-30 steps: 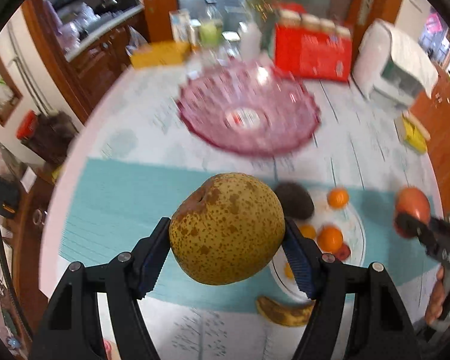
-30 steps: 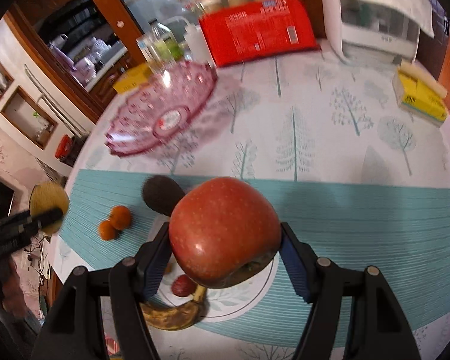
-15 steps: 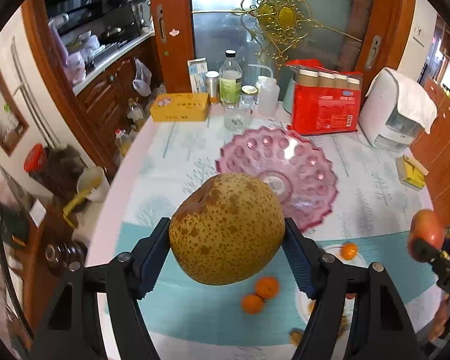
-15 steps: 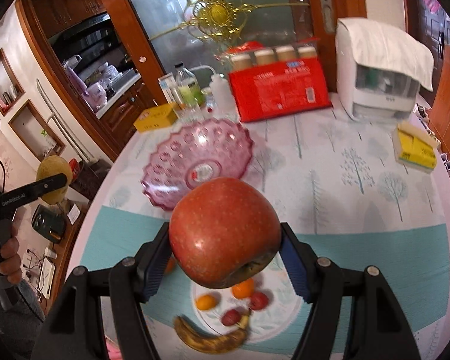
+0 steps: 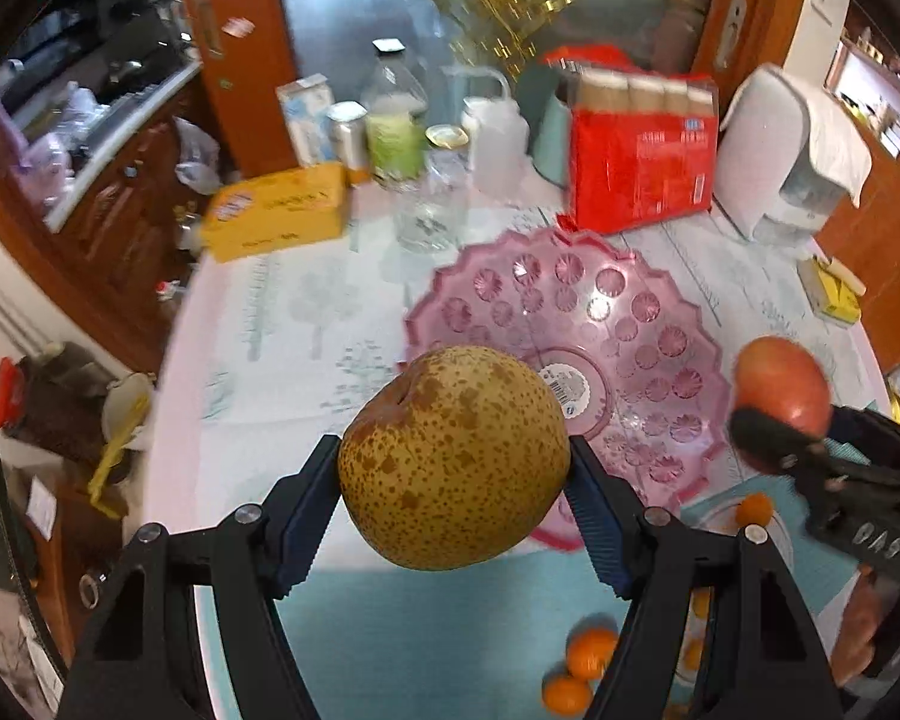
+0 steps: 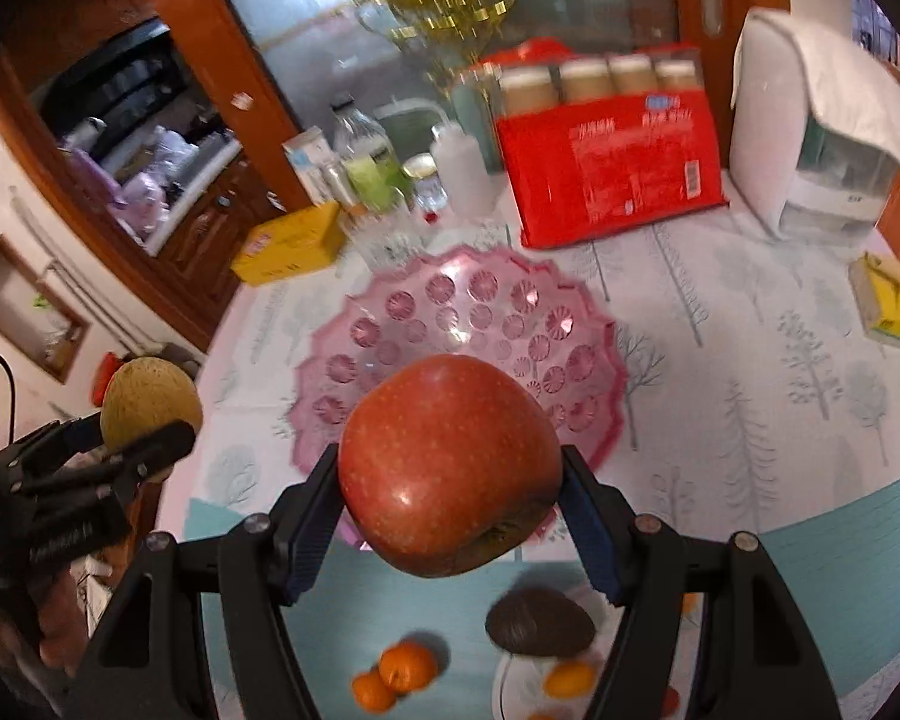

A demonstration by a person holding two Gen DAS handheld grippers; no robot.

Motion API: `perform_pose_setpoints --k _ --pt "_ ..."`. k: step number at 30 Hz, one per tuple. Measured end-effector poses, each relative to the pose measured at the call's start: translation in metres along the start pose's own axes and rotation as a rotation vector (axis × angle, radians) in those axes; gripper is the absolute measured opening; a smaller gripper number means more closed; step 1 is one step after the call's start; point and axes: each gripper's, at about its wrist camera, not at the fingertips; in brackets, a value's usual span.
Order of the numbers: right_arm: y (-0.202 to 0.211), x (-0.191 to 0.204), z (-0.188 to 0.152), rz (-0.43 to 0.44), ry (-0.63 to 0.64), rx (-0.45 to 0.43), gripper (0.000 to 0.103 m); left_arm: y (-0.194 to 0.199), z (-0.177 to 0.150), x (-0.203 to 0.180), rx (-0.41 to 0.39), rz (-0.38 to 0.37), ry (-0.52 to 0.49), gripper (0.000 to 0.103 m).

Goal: Organize fruits
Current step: 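Carry the pear and apple into the pink bowl and open both tools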

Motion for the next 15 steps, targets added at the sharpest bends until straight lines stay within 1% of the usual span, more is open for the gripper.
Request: perform_pose_setpoints --k 4,5,7,9,10,13,15 --pt "-0.052 -0.008 -0.003 -0.047 -0.025 0.064 0.069 -0.057 0.007 -0.011 0.049 -0.065 -0.008 0.071" --pt "-0.060 -0.009 -0.004 -0.060 -0.025 0.073 0.069 -0.068 0.009 -0.015 0.058 -0.076 -0.012 0.071" --pt "-0.074 -0.016 -0.005 -0.106 -0.030 0.089 0.069 -0.092 0.009 -0.022 0.079 -0.070 -0.015 0.071" --pt "-0.087 -0.022 -0.007 -0.119 -0.022 0.120 0.069 -0.114 0.010 -0.026 0.112 -0.093 -0.007 0.071" --pt "-0.093 -0.024 -0.008 -0.123 -0.018 0.133 0.069 -0.121 0.010 -0.027 0.124 -0.095 -0.005 0.071" --pt "-0.097 -0.022 -0.010 -0.133 0.027 0.133 0.070 -0.140 0.009 -0.032 0.137 -0.085 -0.018 0.071" --pt "-0.098 -0.020 -0.009 -0.143 0.044 0.129 0.070 -0.145 0.010 -0.034 0.121 -0.086 -0.024 0.071"
Point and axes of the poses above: each gripper's, at about its wrist camera, not at the fingertips, and y roughly against the way its jaws point, x to its left, z to its top, and after that the axes turned 3 degrees about -y, right-handed
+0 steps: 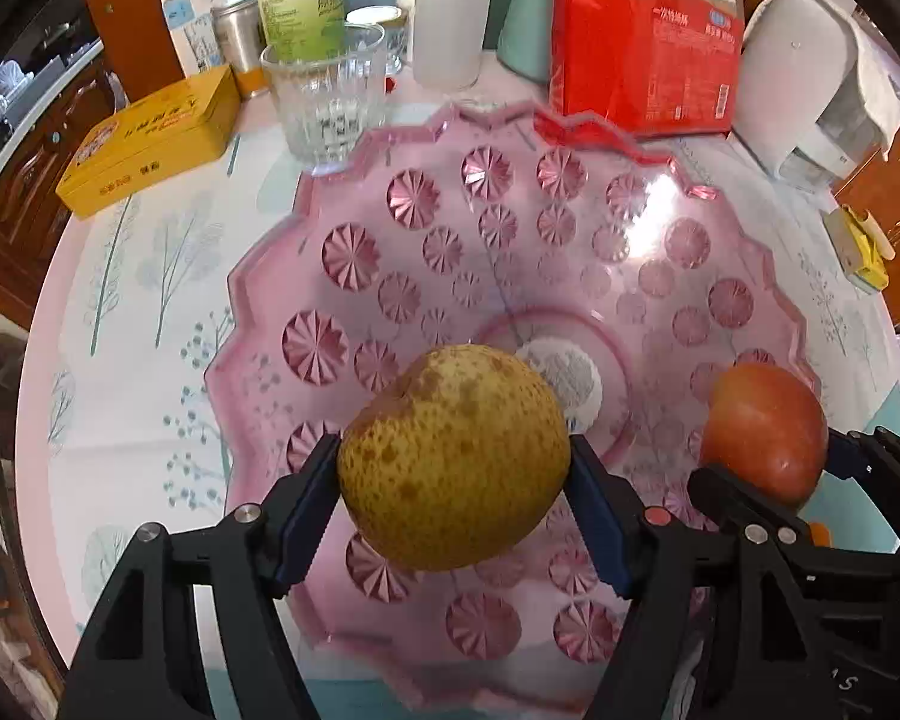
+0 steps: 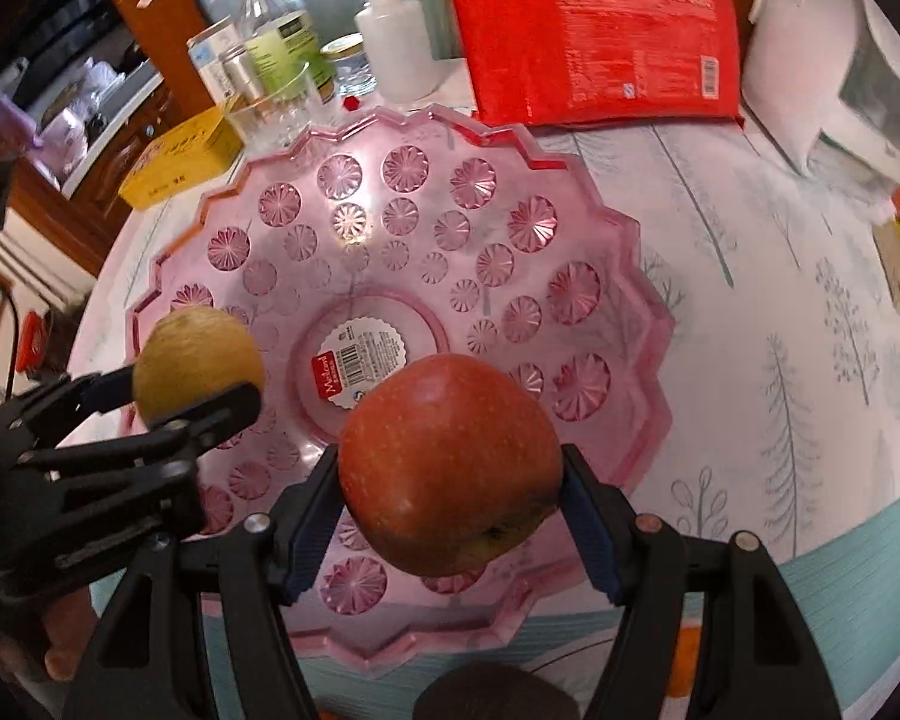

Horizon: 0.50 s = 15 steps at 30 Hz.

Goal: Organize fruits
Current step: 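Carry the pear and apple into the pink bowl and open both tools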

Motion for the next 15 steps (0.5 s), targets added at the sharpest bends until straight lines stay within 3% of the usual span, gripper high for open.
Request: perform_pose_setpoints --k 7,15 --pt "0.002 0.006 0.002 -0.036 0.083 0.035 0.070 0.000 -0.002 -0.007 0.031 0.026 -0.047 0.072" --pt "0.008 0.006 -0.014 -0.048 0.147 0.101 0.070 0.011 -0.030 -0.021 0.093 0.016 -0.085 0.073"
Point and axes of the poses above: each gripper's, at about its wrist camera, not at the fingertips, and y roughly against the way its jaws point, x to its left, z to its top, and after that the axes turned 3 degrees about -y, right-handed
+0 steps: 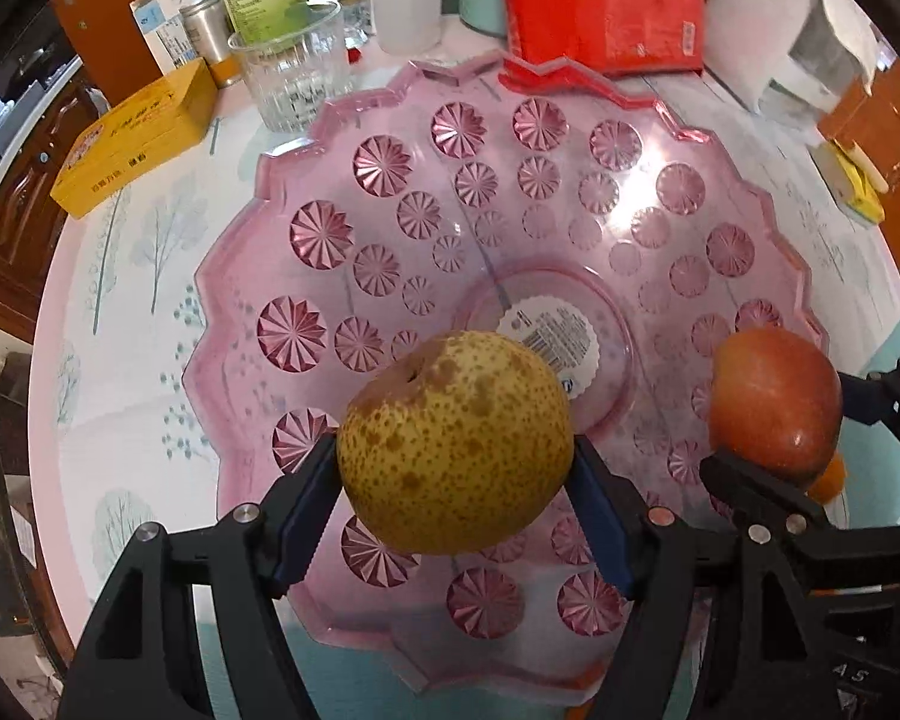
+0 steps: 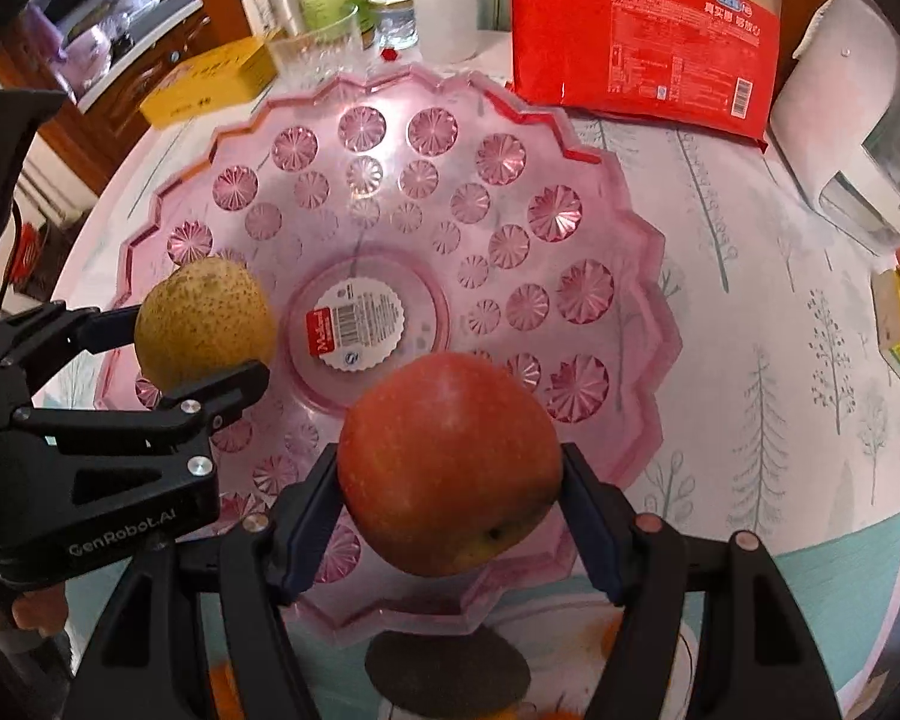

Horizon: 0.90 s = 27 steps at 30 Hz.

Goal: Organize fruits
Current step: 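Carry the pear and apple into the pink bowl and open both tools, then withdraw both tools from the bowl toward the fruit plate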

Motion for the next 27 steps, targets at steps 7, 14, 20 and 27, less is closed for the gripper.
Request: perform_pose_setpoints --k 7,14,20,27 --pt "0.003 0.002 -0.009 0.012 0.030 -0.020 0.070 0.013 -0.019 -0.004 -0.006 0.002 0.005 0.073" --pt "0.005 -0.003 -0.008 0.081 -0.023 -0.030 0.073 0.022 -0.019 0.005 -0.014 -0.021 0.038 0.080" --pt "0.021 -0.008 -0.013 0.101 -0.075 -0.050 0.073 0.039 -0.022 0.013 -0.038 -0.046 0.075 0.088" --pt "0.050 -0.011 -0.026 0.094 -0.121 -0.115 0.073 0.081 -0.032 0.017 -0.142 -0.055 0.106 0.088"
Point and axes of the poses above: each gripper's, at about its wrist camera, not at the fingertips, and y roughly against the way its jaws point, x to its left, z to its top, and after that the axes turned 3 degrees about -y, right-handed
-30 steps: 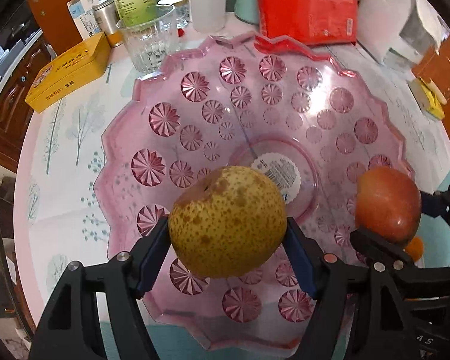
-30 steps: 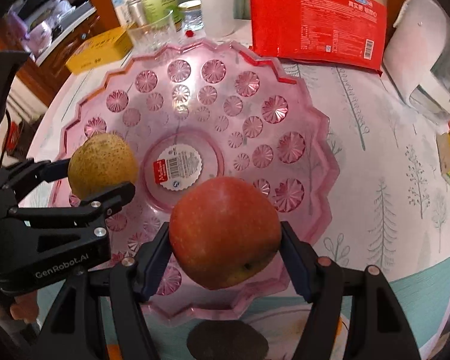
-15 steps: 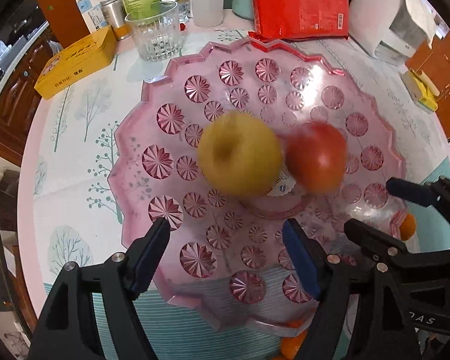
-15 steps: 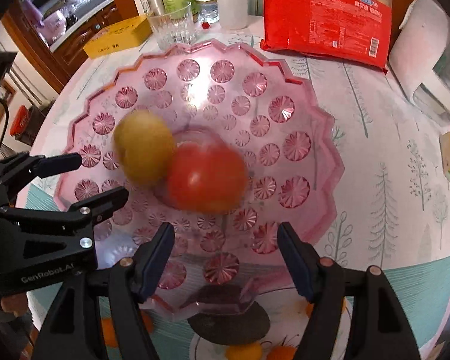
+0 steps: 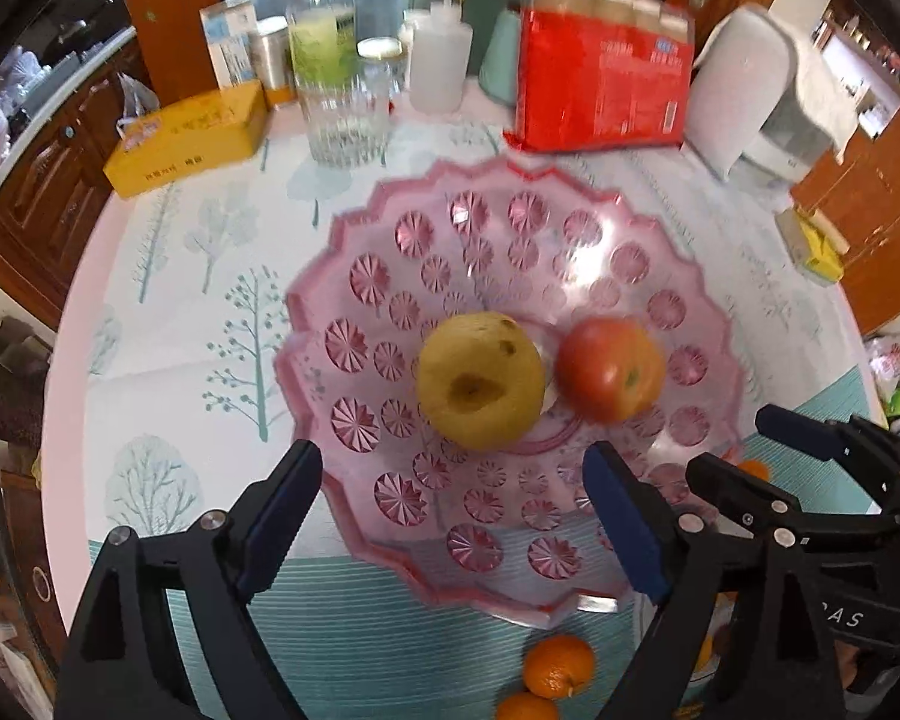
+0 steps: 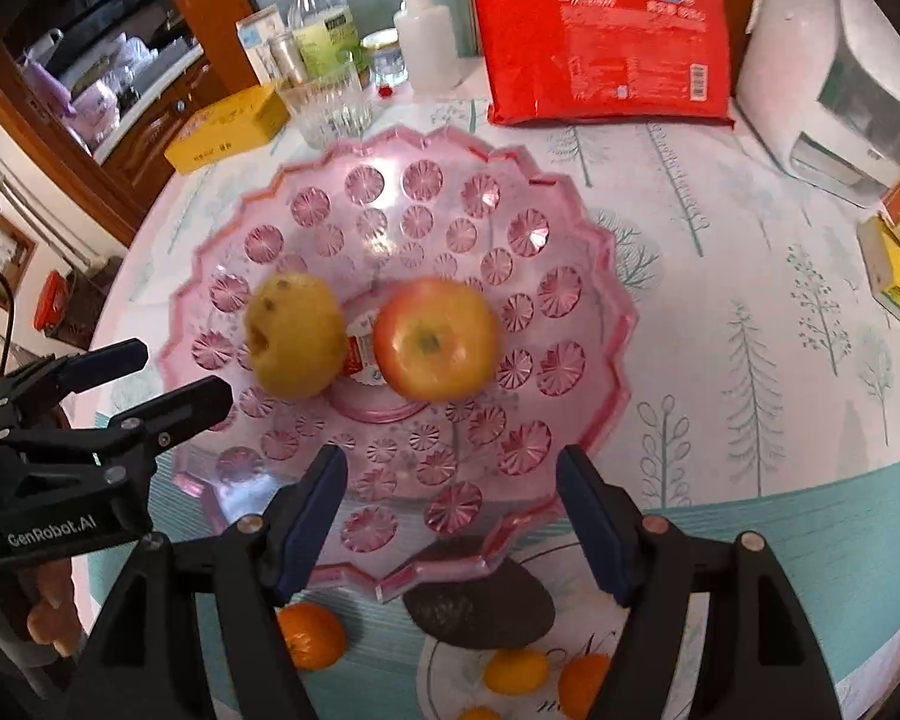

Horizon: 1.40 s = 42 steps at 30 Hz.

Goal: Organize fruits
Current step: 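Withdraw both tools from the bowl toward the fruit plate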

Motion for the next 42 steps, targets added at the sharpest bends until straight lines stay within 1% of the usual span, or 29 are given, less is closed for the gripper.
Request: perform_pose_setpoints --k 4,8,12,13,15,19,23,26,28,30,35,38,40,42 --pt "0.027 0.002 -0.006 0.007 -0.011 -0.074 0.073 0.027 -0.003 -0.003 -0.069 -0.006 0.004 0.088" --pt "0.053 0.005 -0.015 0.002 -0.009 -0.142 0.073 0.050 -0.013 -0.006 -0.109 -0.021 0.013 0.088" --pt "0.082 0.009 -0.030 -0.020 0.015 -0.249 0.073 0.075 -0.026 -0.013 -0.173 -0.012 -0.024 0.088" --pt "0.088 0.009 -0.034 -0.024 0.023 -0.259 0.073 0.081 -0.030 -0.017 -0.184 -0.007 -0.044 0.088" --pt "0.098 0.010 -0.041 -0.030 0.032 -0.259 0.073 0.092 -0.037 -0.024 -0.191 -0.005 -0.062 0.088" --pt "0.117 0.008 -0.056 -0.003 0.022 -0.247 0.073 0.108 -0.050 -0.029 -0.181 -0.040 -0.058 0.088" --pt "0.135 -0.001 -0.074 -0.002 -0.014 -0.262 0.073 0.121 -0.063 -0.033 -0.185 -0.061 -0.054 0.088" --pt "0.146 -0.013 -0.089 0.004 -0.060 -0.268 0.073 0.131 -0.075 -0.041 -0.206 -0.053 -0.073 0.089" --pt "0.153 -0.021 -0.100 -0.012 -0.090 -0.267 0.073 0.136 -0.082 -0.049 -0.225 -0.038 -0.094 0.092" --pt "0.158 -0.028 -0.110 -0.050 -0.111 -0.277 0.073 0.140 -0.088 -0.056 -0.241 -0.036 -0.114 0.093" --pt "0.172 -0.046 -0.136 -0.088 -0.169 -0.291 0.073 0.138 -0.100 -0.076 -0.247 -0.050 -0.172 0.093" --pt "0.175 -0.058 -0.151 -0.119 -0.209 -0.285 0.073 0.126 -0.106 -0.090 -0.225 -0.035 -0.216 0.093" --pt "0.175 -0.063 -0.161 -0.133 -0.225 -0.283 0.073 0.115 -0.110 -0.101 -0.196 -0.046 -0.259 0.093" --pt "0.171 -0.070 -0.171 -0.147 -0.246 -0.269 0.073 0.109 -0.113 -0.109 -0.186 -0.054 -0.294 0.093"
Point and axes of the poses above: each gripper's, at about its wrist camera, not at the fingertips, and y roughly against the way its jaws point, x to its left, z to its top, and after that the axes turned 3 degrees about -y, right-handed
